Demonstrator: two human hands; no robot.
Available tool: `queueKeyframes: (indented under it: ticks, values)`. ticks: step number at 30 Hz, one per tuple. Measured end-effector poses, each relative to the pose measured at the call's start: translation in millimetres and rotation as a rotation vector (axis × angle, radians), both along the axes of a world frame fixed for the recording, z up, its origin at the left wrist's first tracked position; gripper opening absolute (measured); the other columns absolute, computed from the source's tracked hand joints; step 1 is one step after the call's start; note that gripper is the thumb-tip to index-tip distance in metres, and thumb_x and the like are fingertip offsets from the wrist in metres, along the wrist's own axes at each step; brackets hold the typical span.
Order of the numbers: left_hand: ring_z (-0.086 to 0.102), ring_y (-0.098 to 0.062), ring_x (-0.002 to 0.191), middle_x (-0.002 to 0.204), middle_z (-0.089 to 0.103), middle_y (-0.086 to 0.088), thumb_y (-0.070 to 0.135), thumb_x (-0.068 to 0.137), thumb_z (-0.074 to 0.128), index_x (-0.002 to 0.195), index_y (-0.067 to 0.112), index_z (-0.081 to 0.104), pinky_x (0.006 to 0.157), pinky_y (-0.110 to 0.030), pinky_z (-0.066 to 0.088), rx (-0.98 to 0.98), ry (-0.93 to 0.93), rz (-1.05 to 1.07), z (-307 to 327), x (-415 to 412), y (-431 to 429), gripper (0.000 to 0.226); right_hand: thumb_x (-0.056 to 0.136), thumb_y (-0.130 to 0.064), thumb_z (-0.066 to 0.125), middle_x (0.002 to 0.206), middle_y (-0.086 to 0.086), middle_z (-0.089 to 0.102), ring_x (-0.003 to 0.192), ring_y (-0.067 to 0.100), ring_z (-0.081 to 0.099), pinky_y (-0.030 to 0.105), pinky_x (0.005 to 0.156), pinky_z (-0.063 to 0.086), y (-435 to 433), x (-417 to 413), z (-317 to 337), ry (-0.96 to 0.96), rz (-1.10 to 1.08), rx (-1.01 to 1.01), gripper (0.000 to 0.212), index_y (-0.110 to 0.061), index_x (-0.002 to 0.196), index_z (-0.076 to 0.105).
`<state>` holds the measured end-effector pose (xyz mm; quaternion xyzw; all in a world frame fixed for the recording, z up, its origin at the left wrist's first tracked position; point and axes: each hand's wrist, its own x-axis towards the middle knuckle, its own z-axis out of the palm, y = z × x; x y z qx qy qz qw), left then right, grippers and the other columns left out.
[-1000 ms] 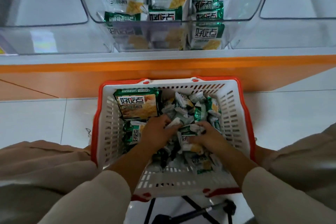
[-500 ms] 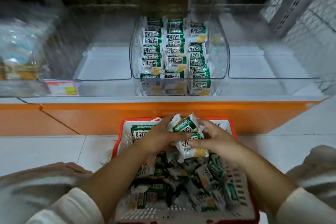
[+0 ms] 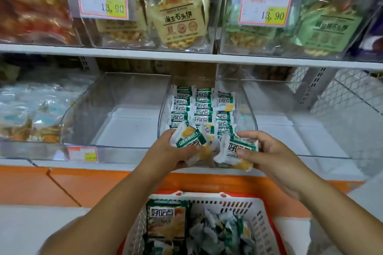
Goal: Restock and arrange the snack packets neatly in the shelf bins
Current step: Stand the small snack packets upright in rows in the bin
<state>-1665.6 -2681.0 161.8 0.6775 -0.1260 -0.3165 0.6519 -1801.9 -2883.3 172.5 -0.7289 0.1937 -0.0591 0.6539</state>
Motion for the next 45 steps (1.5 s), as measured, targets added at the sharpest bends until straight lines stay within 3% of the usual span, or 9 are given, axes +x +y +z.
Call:
queueKeyframes:
  ticks: [3,6,9,16,24,29,38,42,45]
  values:
    - [0.074,-0.024,0.091,0.1,0.076,-0.007,0.018,0.075,0.081,0.114,0.016,0.061,0.075,-0.033,0.061,-0.046,-0.01,0.056,5.1,14.8,0.3,0.044,0.065,-0.033,0.081,0.12,-0.005,0.066,0.105,0.018,0.066,0.04,0.099,0.049,-9.6,16.6,-4.1,-0.001,-0.104,-0.077,0.043,-0.035,0.107,0.069]
    - [0.074,-0.024,0.092,0.103,0.075,-0.005,0.021,0.074,0.08,0.116,0.019,0.061,0.08,-0.038,0.06,-0.082,-0.034,0.091,11.8,33.6,3.4,0.046,0.08,-0.026,0.077,0.114,-0.012,0.065,0.104,0.017,0.063,0.032,0.093,0.047,-29.5,51.0,1.9,-0.027,-0.195,-0.395,0.028,-0.035,0.105,0.068]
    - [0.074,-0.023,0.091,0.102,0.075,-0.007,0.019,0.078,0.079,0.115,0.016,0.061,0.077,-0.035,0.059,-0.096,-0.072,0.132,14.8,52.4,4.6,0.041,0.082,-0.022,0.076,0.11,-0.009,0.062,0.104,0.024,0.061,0.044,0.092,0.05,-59.4,97.9,13.6,-0.054,-0.172,-0.788,0.03,-0.035,0.107,0.066]
    - [0.074,-0.023,0.092,0.101,0.075,-0.006,0.017,0.077,0.08,0.114,0.016,0.063,0.082,-0.039,0.06,-0.122,-0.093,0.215,15.3,74.1,-4.5,0.04,0.093,-0.027,0.061,0.135,0.008,0.053,0.121,0.027,0.051,0.027,0.096,0.041,-89.6,184.0,18.7,0.373,0.202,-1.45,0.045,-0.021,0.136,0.053]
    - [0.075,-0.015,0.083,0.09,0.076,0.005,0.019,0.076,0.08,0.104,0.027,0.063,0.071,-0.031,0.06,-0.067,-0.152,0.203,10.4,75.7,-8.7,0.034,0.086,-0.036,0.07,0.127,0.013,0.048,0.118,0.032,0.048,0.035,0.099,0.043,-108.1,209.5,2.6,0.443,0.309,-1.478,0.05,-0.019,0.13,0.057]
    - [0.075,-0.016,0.082,0.09,0.077,0.005,0.015,0.077,0.08,0.105,0.026,0.064,0.074,-0.034,0.06,-0.033,-0.183,0.197,10.0,72.0,-5.7,0.034,0.079,-0.041,0.076,0.144,0.004,0.044,0.126,0.026,0.047,0.035,0.101,0.043,-110.3,212.9,2.4,0.46,0.357,-1.375,0.077,-0.027,0.145,0.037]
    - [0.074,-0.011,0.079,0.089,0.076,0.011,0.022,0.077,0.081,0.106,0.03,0.063,0.069,-0.028,0.062,0.01,-0.244,0.158,14.0,71.2,-10.7,0.036,0.087,-0.042,0.067,0.133,0.009,0.052,0.12,0.028,0.049,0.036,0.098,0.046,-99.4,206.5,-1.5,0.379,0.227,-1.505,0.062,-0.022,0.142,0.044]
    - [0.075,-0.014,0.083,0.092,0.076,0.007,0.037,0.061,0.081,0.109,0.028,0.062,0.069,-0.031,0.062,0.006,-0.207,0.08,19.3,64.6,-11.2,0.052,0.092,-0.025,0.064,0.113,-0.007,0.066,0.102,0.011,0.062,0.028,0.092,0.049,-59.4,157.4,14.7,-0.027,0.004,-0.863,0.026,-0.026,0.117,0.065]
    - [0.075,-0.018,0.084,0.094,0.076,0.002,0.034,0.064,0.082,0.113,0.023,0.061,0.07,-0.035,0.062,0.002,-0.152,0.025,20.1,55.6,-13.7,0.055,0.088,-0.021,0.068,0.106,-0.013,0.07,0.099,0.006,0.066,0.026,0.087,0.053,-12.8,112.8,25.3,-0.1,0.117,-0.302,0.027,-0.037,0.11,0.065]
